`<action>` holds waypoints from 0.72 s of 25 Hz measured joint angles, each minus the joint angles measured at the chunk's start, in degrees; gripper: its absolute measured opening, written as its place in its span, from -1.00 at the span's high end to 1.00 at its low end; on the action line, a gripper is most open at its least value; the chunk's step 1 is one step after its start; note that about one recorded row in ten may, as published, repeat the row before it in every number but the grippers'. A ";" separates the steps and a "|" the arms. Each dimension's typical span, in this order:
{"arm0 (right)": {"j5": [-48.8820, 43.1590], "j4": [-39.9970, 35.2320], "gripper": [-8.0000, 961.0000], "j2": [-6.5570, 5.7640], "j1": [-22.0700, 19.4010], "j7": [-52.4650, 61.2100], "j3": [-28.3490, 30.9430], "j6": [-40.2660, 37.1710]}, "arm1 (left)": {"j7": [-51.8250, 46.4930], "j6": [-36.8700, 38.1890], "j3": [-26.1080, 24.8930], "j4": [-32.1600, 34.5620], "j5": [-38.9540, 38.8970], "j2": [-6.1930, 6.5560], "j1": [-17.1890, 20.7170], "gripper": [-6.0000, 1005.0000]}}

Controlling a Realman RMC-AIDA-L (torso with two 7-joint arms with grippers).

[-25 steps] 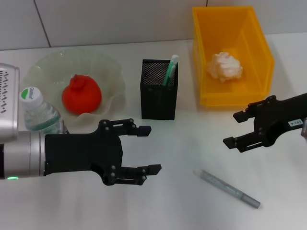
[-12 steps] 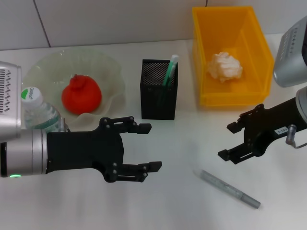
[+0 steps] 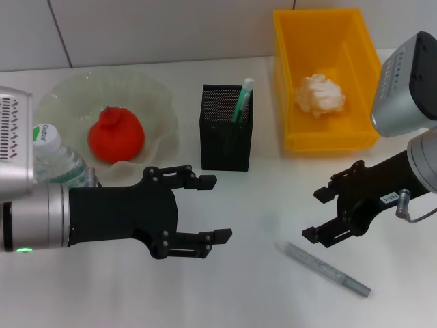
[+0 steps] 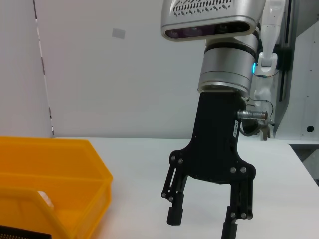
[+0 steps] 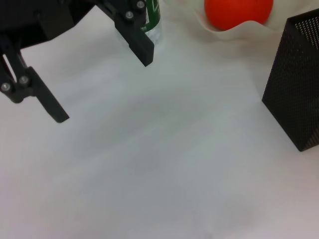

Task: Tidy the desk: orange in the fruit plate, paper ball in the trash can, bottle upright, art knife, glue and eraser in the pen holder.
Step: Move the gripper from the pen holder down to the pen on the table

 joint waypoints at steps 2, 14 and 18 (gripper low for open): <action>0.06 -0.01 -0.58 0.00 -0.14 0.12 0.00 0.00 | -0.12 -0.08 0.03 -0.01 -0.01 0.00 0.01 -0.60; -0.17 1.28 -0.57 0.08 -0.48 4.85 -1.47 -0.50 | -0.54 -1.15 0.04 -0.04 -0.10 0.00 -0.09 -0.60; -1.33 1.79 -0.57 0.05 -0.03 7.88 -1.86 -1.58 | -0.54 -1.27 0.04 -0.04 -0.05 0.00 -0.16 -0.60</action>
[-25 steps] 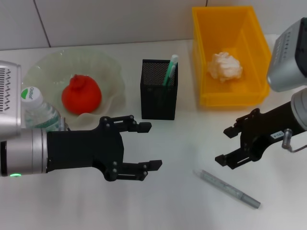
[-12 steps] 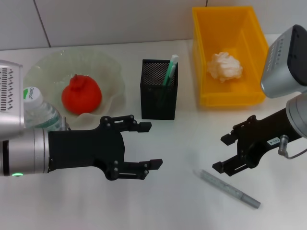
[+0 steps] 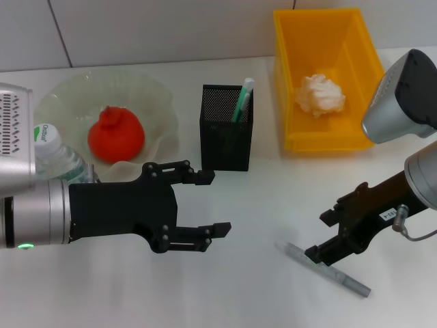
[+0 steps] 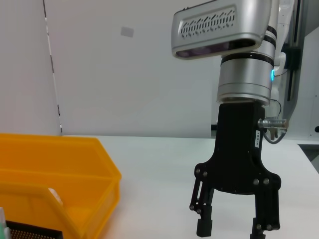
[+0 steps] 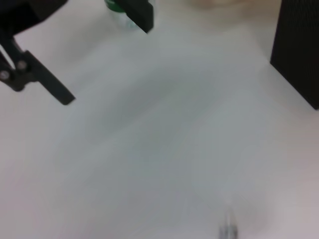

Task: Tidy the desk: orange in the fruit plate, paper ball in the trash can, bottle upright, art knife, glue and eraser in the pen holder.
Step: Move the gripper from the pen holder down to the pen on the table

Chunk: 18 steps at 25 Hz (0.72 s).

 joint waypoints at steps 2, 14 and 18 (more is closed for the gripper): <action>-0.97 -0.01 -0.57 -0.06 0.08 1.15 -0.56 -0.06 | 0.00 0.00 0.00 0.00 0.01 0.00 0.00 -0.60; -3.89 0.10 -0.57 -0.02 0.44 2.90 -4.03 0.40 | -0.05 0.03 0.22 -0.06 0.18 0.00 -0.01 -0.60; -4.24 0.13 -0.57 -0.03 0.59 2.85 -5.35 0.78 | -0.06 0.04 0.41 -0.07 0.13 0.00 -0.01 -0.60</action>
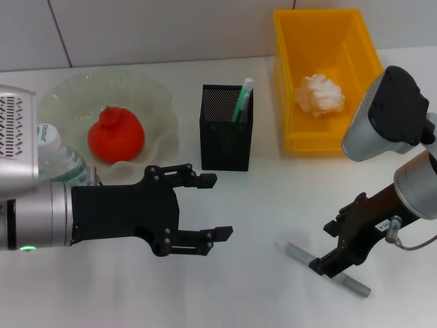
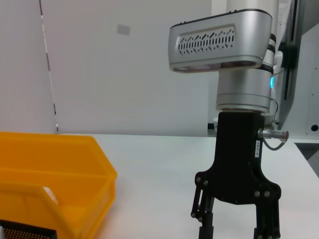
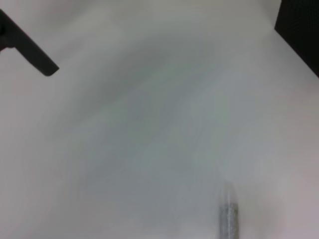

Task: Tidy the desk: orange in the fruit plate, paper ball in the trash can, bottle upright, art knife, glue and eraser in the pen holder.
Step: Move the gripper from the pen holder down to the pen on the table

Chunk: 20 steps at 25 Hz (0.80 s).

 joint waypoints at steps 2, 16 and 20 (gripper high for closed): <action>-0.34 0.08 -0.57 0.05 0.08 -0.12 -0.96 0.74 | -0.01 0.00 0.14 -0.01 -0.07 0.00 0.00 -0.60; -1.15 1.06 -0.38 0.01 0.55 -0.62 -3.76 2.57 | -0.01 -0.07 0.38 -0.34 -0.10 0.00 -0.25 -0.60; -1.18 1.29 -0.18 -0.04 0.84 -0.64 -4.62 2.77 | -0.01 -0.09 0.38 -0.42 0.03 0.00 -0.44 -0.60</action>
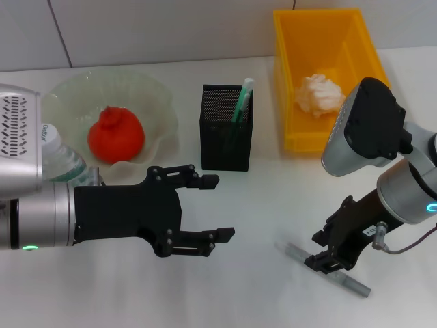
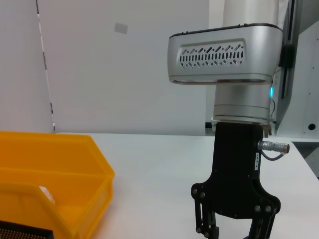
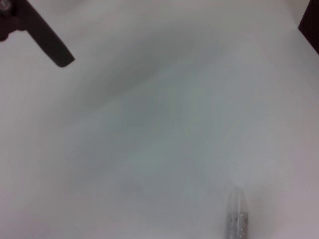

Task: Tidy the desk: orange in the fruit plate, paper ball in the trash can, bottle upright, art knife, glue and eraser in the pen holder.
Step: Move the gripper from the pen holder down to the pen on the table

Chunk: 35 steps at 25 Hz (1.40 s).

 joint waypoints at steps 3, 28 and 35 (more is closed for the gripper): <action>0.00 0.03 -0.01 0.00 0.11 -0.06 -0.03 0.16 | 0.00 -0.01 0.00 -0.04 0.10 0.00 -0.08 -0.60; 0.00 4.37 0.12 0.01 0.84 -0.40 -2.74 4.62 | 0.31 -0.10 0.00 -0.58 0.15 0.00 -0.14 -0.60; 0.01 5.34 0.12 0.01 1.38 -0.12 -3.54 5.23 | 0.56 -0.09 -0.20 -0.66 0.16 0.00 -0.18 -0.60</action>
